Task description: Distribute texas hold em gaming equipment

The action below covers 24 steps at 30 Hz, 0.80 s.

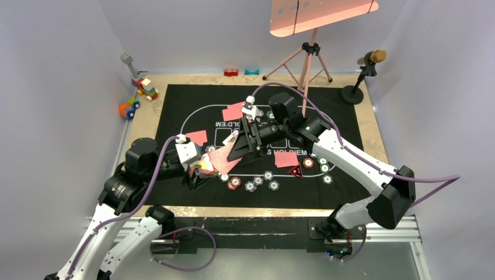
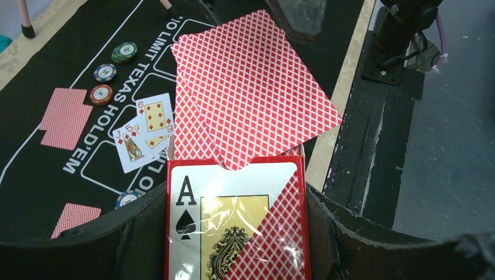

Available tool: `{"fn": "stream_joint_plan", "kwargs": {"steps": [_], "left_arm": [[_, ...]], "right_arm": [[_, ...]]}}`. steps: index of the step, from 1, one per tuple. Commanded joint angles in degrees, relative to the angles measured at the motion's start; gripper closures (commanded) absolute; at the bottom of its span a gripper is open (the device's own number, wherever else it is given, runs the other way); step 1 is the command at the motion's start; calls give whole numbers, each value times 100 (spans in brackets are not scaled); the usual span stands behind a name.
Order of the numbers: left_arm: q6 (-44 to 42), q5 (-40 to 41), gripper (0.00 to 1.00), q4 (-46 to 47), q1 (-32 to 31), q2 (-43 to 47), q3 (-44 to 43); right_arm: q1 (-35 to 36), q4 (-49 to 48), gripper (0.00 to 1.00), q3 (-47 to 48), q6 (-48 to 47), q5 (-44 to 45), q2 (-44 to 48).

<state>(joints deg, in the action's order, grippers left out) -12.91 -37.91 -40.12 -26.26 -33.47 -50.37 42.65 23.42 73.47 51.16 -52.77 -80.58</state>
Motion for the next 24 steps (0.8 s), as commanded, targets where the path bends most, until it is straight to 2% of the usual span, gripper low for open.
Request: {"fn": "stream_joint_plan", "kwargs": {"steps": [1,4,12,24], "left_arm": [[71,-69,97,344,51,30,-135],[65,-75,97,330,51,49,-138],[86,-84,97,351,60,60,-143],[87,-90,97,314,68,87,-179]], "right_arm": [[238,-79,11,70,-118,439,74],[248,119,18,80,-200,642,138],[246,274,47,16,-208,914,313],[213,605,61,334,-381,1112,358]]}}
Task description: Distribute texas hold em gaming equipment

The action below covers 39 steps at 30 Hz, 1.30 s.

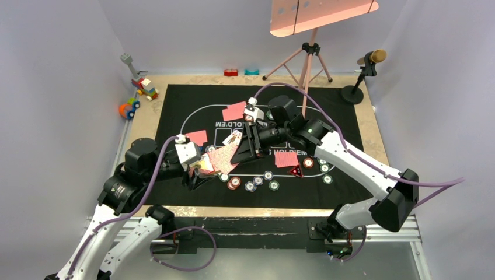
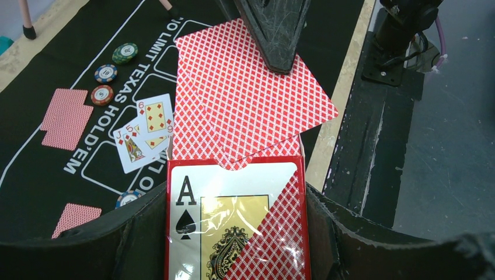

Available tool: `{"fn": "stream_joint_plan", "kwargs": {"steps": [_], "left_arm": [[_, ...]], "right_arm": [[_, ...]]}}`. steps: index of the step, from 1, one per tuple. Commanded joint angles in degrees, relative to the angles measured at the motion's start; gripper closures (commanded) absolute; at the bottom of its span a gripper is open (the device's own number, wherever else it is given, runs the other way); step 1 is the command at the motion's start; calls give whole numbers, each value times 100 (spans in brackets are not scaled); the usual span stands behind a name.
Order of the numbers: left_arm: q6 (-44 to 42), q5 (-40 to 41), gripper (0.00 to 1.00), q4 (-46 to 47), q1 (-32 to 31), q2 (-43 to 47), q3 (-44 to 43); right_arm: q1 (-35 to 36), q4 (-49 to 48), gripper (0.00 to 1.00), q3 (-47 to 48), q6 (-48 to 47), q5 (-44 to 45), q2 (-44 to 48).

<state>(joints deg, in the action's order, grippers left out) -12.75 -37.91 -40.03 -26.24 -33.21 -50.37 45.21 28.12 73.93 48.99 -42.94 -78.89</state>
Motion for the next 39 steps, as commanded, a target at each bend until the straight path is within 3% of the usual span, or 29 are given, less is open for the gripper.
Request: {"fn": "stream_joint_plan", "kwargs": {"steps": [1,19,33,39], "left_arm": [[79,-93,97,311,65,60,-177],[99,-102,97,328,66,122,-131],[120,-102,97,330,66,146,-127],[123,-98,97,340,67,161,-97]], "right_arm": [[-54,160,63,288,-184,128,190],[-293,385,81,548,-308,63,285],[-363,778,82,734,-618,34,294],[-440,762,88,722,-568,-42,354]]}}
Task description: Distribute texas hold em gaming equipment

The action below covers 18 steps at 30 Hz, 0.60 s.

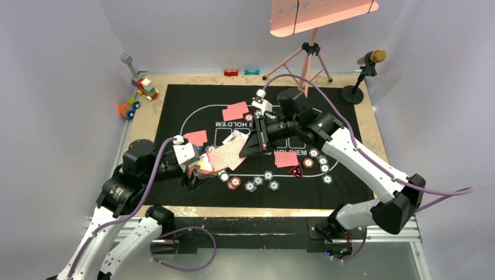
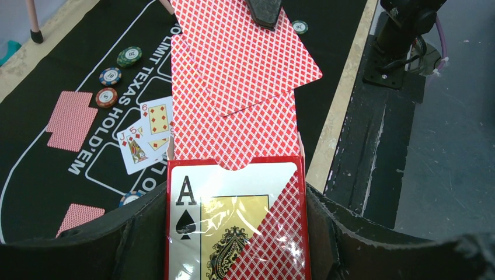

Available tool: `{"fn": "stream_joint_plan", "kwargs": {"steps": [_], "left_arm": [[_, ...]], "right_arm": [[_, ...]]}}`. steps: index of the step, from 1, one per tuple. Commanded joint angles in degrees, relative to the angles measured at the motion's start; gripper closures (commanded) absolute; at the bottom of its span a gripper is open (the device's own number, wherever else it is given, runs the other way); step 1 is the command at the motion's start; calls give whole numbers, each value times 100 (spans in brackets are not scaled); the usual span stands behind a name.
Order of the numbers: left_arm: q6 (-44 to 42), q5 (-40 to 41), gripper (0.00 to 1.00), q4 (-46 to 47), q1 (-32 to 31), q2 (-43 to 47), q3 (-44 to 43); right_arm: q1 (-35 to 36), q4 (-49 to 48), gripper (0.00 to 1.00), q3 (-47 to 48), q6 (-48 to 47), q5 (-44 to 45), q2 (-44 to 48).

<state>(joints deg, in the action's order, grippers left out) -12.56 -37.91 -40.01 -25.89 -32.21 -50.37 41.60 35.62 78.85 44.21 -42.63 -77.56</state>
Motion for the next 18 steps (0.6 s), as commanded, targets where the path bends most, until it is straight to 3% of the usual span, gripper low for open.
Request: {"fn": "stream_joint_plan", "kwargs": {"steps": [1,12,18], "left_arm": [[104,-102,97,342,31,65,-84],[83,-88,97,320,32,55,-87],[82,-94,97,313,31,66,-88]], "right_arm": [[-101,-39,88,203,-45,-129,242],[-334,-1319,100,-376,985,-961,556],[-454,-1961,100,-659,1460,-1160,713]]}}
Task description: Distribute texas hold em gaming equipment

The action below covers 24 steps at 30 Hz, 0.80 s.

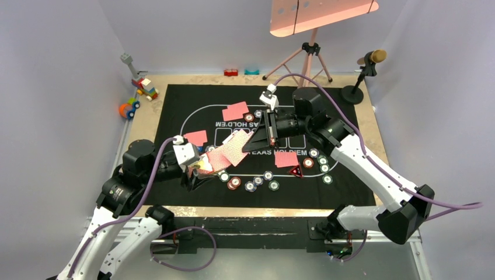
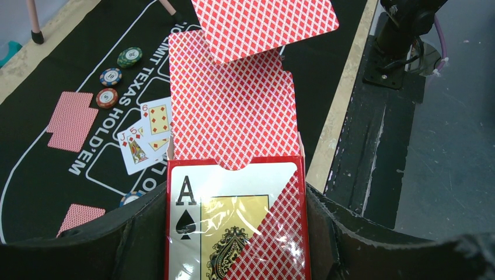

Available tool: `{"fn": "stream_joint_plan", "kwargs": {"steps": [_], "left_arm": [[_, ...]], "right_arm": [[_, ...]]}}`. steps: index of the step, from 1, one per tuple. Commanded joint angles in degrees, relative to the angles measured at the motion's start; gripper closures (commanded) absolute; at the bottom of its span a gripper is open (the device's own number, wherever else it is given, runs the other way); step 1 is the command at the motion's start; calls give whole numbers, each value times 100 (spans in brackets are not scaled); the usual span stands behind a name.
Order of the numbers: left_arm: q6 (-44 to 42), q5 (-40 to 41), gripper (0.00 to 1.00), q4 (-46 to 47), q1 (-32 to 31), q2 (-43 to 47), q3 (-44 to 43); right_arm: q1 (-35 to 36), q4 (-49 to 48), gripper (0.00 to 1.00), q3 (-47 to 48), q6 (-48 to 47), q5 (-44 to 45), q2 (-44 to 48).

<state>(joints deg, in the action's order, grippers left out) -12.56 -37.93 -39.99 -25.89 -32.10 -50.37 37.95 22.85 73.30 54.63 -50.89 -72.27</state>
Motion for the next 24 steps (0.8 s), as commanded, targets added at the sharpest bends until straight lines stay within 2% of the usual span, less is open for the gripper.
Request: {"fn": "stream_joint_plan", "kwargs": {"steps": [1,6,13,24], "left_arm": [[83,-86,97,314,32,55,-91],[82,-98,97,308,31,54,-83],[49,-72,97,247,31,80,-100],[98,-112,97,287,32,99,-125]], "right_arm": [[-98,-706,100,-116,440,-341,192],[-259,-954,100,-127,619,-351,216],[-975,-1064,100,147,378,-454,-156],[-1879,-1367,100,174,-434,-394,-1774]]}}
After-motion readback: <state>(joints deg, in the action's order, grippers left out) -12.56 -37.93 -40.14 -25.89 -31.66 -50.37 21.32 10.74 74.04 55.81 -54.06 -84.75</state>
